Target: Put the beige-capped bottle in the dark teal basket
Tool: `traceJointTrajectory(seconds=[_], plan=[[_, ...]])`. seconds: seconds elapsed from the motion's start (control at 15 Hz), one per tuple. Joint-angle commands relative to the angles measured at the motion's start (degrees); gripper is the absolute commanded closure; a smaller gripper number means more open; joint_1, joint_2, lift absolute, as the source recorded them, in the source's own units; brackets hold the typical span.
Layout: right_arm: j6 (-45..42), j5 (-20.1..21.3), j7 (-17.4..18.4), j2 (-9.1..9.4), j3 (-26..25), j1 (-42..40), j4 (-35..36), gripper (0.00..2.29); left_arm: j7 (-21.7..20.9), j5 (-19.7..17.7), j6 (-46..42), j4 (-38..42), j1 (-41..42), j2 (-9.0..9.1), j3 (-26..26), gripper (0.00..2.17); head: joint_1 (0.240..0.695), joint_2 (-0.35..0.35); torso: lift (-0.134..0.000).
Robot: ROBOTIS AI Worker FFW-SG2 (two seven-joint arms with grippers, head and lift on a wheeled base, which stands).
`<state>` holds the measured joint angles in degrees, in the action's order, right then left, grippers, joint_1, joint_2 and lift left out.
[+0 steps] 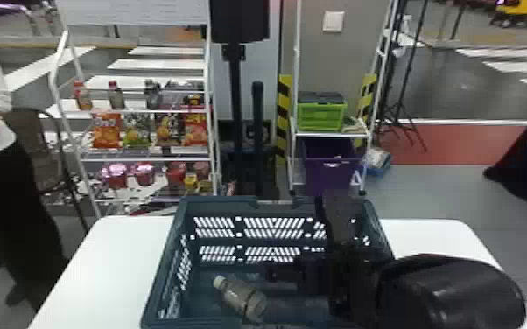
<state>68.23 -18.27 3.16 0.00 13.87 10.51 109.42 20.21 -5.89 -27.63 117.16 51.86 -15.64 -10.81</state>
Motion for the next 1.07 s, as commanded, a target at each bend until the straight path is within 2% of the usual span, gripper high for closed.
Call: traceJointTrajectory(seconds=[0.0, 0.2, 0.47, 0.8, 1.0], plan=[[0.46, -0.01, 0.0, -0.26, -0.42, -0.85, 0.89, 0.04, 0.0, 0.0, 0.0, 0.17, 0.0, 0.0, 0.0, 0.18, 0.499, 0.0, 0.0], [0.81, -0.01, 0.0, -0.96, -1.04, -2.52, 3.43, 0.04, 0.0, 0.0, -0.18, -0.27, 0.0, 0.08, 0.0, 0.18, 0.499, 0.0, 0.0], [0.29, 0.08, -0.08, -3.42, -2.97, -7.96, 11.78, 0.04, 0.0, 0.0, -0.18, -0.44, -0.18, 0.17, 0.0, 0.18, 0.499, 0.0, 0.0], [-13.95, -0.01, -2.19, -8.17, -9.47, -22.73, 21.72, 0.04, -0.09, -0.09, -0.18, -0.97, -0.88, 0.17, -0.35, 0.18, 0.499, 0.0, 0.0], [-26.78, -0.1, -5.36, -8.7, -14.57, -34.16, 23.47, 0.05, 0.0, -0.09, 0.0, -0.97, -0.88, 0.17, -0.35, 0.18, 0.499, 0.0, 0.0]])
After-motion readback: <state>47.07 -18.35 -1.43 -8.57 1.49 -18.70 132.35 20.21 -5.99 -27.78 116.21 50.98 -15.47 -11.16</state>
